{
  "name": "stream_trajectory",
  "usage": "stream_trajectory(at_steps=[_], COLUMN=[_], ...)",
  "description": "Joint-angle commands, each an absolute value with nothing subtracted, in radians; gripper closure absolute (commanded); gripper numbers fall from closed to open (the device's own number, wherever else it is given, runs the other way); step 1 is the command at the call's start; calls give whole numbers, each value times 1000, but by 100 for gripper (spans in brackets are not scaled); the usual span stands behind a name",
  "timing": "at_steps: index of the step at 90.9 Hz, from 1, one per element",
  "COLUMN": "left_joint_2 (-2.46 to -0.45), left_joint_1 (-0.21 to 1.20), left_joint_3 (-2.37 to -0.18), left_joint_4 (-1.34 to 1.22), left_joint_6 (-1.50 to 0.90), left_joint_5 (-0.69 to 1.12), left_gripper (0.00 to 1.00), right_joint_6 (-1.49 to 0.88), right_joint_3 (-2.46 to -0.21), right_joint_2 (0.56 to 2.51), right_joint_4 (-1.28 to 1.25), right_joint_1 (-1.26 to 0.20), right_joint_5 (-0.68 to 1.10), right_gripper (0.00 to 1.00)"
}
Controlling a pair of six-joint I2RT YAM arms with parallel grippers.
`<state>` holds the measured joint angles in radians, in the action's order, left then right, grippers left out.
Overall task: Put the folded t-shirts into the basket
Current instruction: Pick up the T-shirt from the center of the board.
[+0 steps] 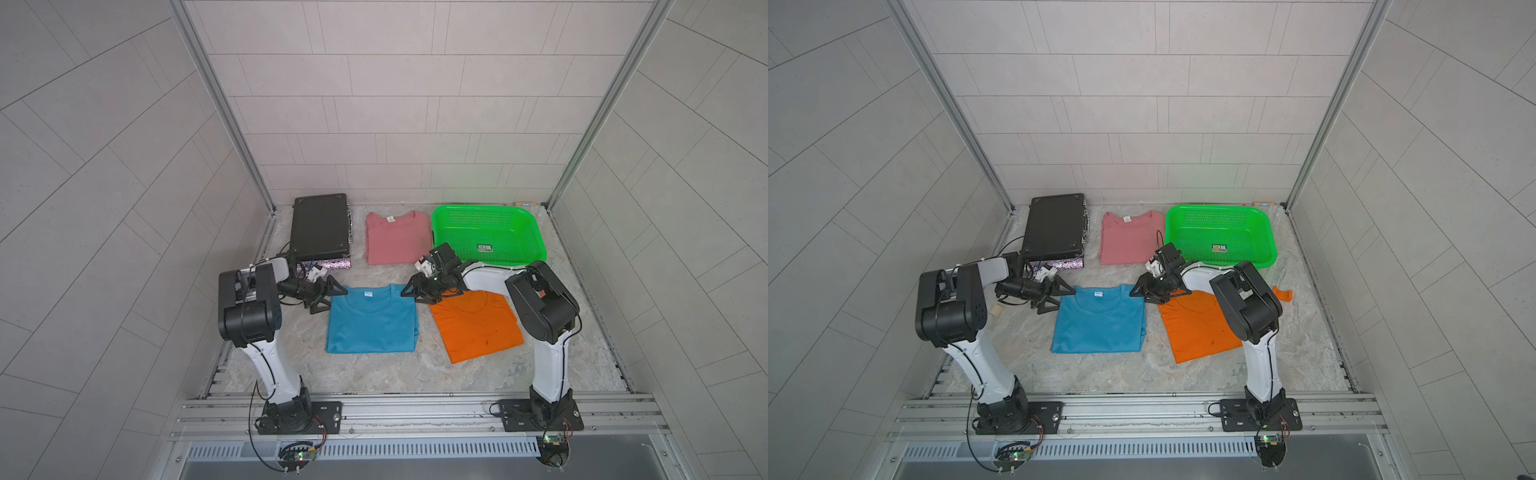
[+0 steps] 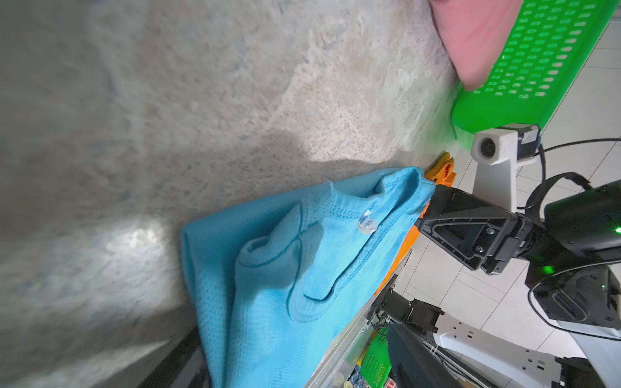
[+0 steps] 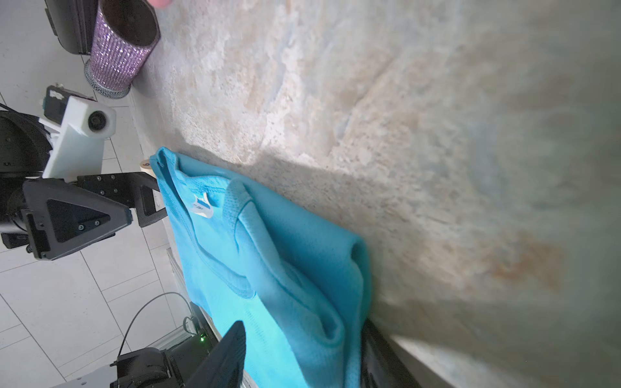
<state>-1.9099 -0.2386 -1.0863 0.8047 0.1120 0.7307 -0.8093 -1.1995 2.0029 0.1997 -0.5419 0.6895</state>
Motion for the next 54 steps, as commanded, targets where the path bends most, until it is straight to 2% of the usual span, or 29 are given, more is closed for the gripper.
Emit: stream_trajectory(at_steps=[1, 10, 23, 40, 54], left_joint_2=[-1950, -1958, -1955, -1947, -1939], left_joint_1=[-231, -232, -232, -227, -228], left_joint_3=[-1084, -1088, -1088, -1087, -1091], left_joint_4=[780, 767, 756, 756, 775], left_joint_6=[118, 103, 90, 102, 125], left_joint_5=[684, 657, 615, 638, 645], left_gripper=[28, 26, 27, 30, 20], right_joint_6=[-819, -823, -817, -820, -814], right_joint_3=[-1186, -1180, -1174, -1160, -1138], right_joint_2=[2049, 2055, 2061, 2067, 2018], right_joint_4=[190, 173, 153, 84, -4], right_joint_1=[-542, -540, -537, -537, -550], right_joint_5=[673, 675, 685, 725, 751], right_gripper=[45, 47, 56, 77, 95])
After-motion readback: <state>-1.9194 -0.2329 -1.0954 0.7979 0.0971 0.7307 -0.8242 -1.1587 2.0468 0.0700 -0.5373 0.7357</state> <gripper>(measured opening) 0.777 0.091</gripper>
